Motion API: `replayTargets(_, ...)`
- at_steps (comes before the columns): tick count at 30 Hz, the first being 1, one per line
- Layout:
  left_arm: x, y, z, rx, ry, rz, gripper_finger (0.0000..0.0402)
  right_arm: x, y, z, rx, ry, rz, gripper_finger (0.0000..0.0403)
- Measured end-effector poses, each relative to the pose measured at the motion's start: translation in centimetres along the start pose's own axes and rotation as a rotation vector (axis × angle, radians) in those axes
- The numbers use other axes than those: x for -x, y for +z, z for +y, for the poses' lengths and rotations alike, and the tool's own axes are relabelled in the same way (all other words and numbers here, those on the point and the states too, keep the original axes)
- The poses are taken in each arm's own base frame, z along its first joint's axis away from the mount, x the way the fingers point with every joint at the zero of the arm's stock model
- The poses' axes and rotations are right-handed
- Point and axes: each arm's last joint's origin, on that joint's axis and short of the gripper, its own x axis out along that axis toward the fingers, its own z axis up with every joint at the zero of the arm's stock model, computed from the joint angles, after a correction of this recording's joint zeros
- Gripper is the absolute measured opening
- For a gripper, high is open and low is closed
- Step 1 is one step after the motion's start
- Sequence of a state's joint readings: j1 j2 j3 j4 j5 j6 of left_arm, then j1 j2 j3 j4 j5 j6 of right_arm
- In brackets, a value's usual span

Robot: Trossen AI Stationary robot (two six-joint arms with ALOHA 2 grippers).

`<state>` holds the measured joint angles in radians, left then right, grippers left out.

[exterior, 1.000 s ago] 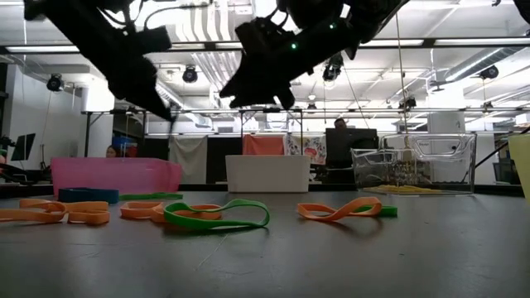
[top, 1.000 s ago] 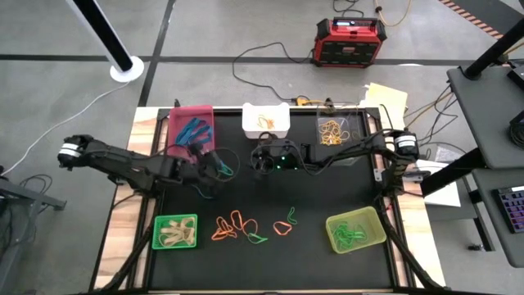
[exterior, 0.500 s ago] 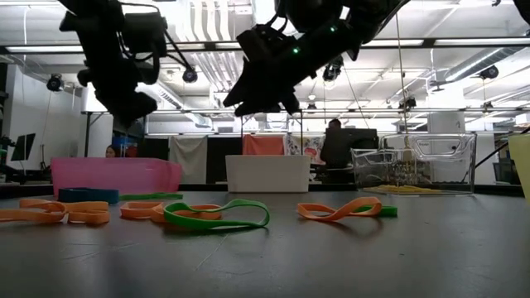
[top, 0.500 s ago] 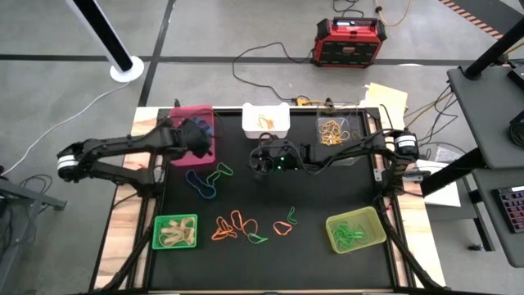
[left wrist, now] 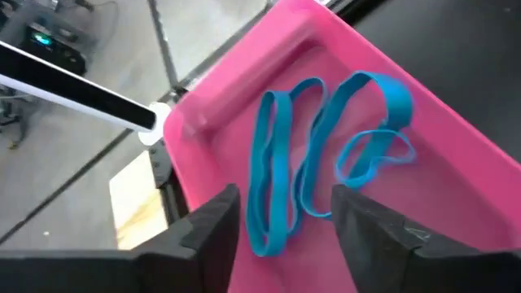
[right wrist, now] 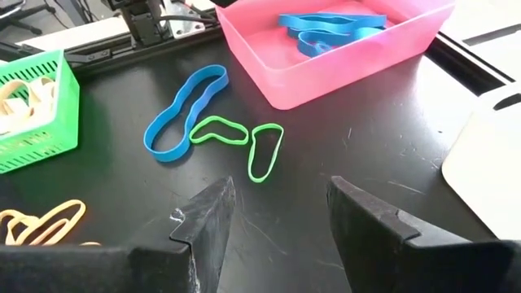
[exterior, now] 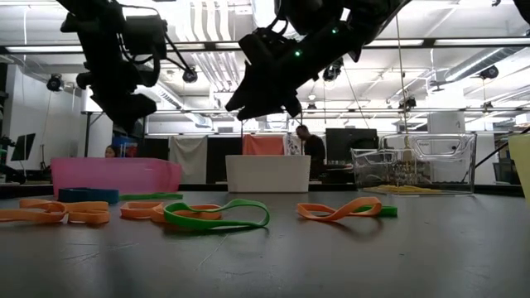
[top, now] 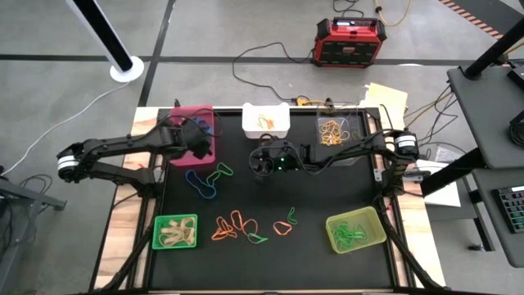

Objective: Sort rubber bands into baskets
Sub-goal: Put the blue rubber band into the pink bin, then put the green rubber band into the yellow bin

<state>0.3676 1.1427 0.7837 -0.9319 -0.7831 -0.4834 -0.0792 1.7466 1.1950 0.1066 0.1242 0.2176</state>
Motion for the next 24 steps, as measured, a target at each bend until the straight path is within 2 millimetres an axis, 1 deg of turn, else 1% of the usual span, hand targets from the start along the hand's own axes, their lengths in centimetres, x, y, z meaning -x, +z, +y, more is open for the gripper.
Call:
replayTargets(3, 0.2, -0.1, -0.4, 0.003, -0.08, 0.022, 0.0194, 0.0, -0.2, 0.0, -0.004, -0.001, 0.005, 0.0189)
replayTargets(5, 0.6, -0.2, -1.2, -0.023, -0.195, 0.03, 0.0199, 0.0, -0.4, -0.1, -0.005, -0.002, 0.011, 0.0189)
replayTargets(7, 1.2, -0.3, -2.4, -0.09, -0.331, 0.006, 0.02, -0.1, -0.7, -0.2, -0.005, -0.004, 0.02, 0.0189)
replayTargets(9, 2.0, -0.7, -3.9, -0.21, -0.489, -0.047, 0.02, -0.1, -1.1, -0.2, -0.003, -0.007, 0.031, 0.0189)
replayTargets(12, 3.6, -1.5, -6.2, -0.37, -0.729, -0.18, 0.0196, -0.1, -1.4, -0.3, -0.004, -0.009, 0.04, 0.0189)
replayTargets(14, 4.6, -2.0, -7.5, -0.434, -0.823, -0.285, 0.0194, -0.1, -1.5, -0.3, -0.005, -0.009, 0.044, 0.0189)
replayTargets(16, 5.3, -2.4, -8.4, -0.462, -0.867, -0.365, 0.0192, -0.1, -1.5, -0.2, -0.003, -0.005, 0.044, 0.0189)
replayTargets(18, 5.3, -2.8, -9.1, -0.48, -0.858, -0.394, 0.0191, -0.1, -1.5, -0.1, -0.003, 0.013, 0.045, 0.0189)
replayTargets(24, 3.4, -3.9, -10.6, -0.521, -0.75, -0.326, 0.0191, -0.1, -1.6, 0.0, -0.001, 0.047, 0.054, 0.0189)
